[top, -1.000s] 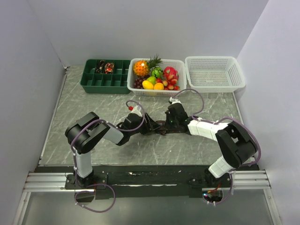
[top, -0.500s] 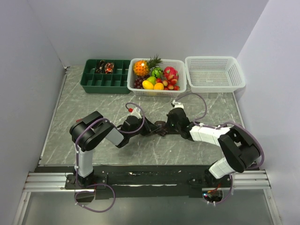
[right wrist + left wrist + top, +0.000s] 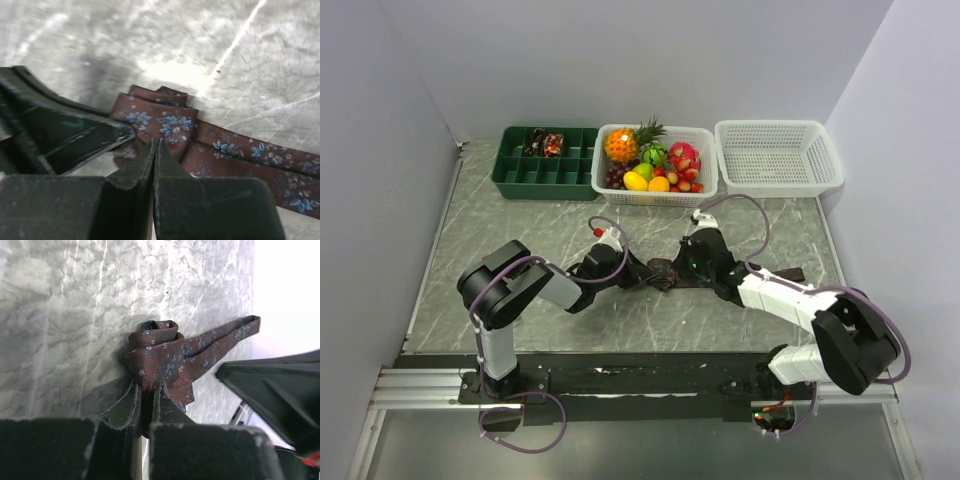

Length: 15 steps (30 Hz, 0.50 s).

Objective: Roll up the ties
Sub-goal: Roll the tie at the center of the board.

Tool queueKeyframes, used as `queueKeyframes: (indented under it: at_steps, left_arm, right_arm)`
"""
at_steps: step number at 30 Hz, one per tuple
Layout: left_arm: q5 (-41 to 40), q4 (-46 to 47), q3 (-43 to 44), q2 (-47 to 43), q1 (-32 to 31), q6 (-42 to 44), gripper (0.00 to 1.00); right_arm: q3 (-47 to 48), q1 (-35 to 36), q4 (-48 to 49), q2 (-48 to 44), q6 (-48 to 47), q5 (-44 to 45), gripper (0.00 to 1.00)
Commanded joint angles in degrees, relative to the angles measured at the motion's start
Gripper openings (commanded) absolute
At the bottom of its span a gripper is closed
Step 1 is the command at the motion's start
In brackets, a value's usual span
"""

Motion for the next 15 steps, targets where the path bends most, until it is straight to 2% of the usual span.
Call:
queueKeyframes:
  at_steps: [1, 11, 15]
  left_arm:
    - [-2.6, -7.2, 2.5, -4.0, -0.2, 4.4, 0.01]
    - [-6.4, -20.5, 6.5, -8.2, -0.2, 10.4, 0.01]
    - [-6.4, -22.5, 8.0, -8.6, -0.2, 12.2, 0.01]
  right_arm:
    - [1.0, -0.1, -1.4, -2.6, -1.1, -1.1, 0.00]
    - [2.6, -0.1, -0.6, 6.6, -0.5, -2.9, 0.00]
    - [2.9, -0.1, 0.5, 8.7, -0.4, -4.2, 0.00]
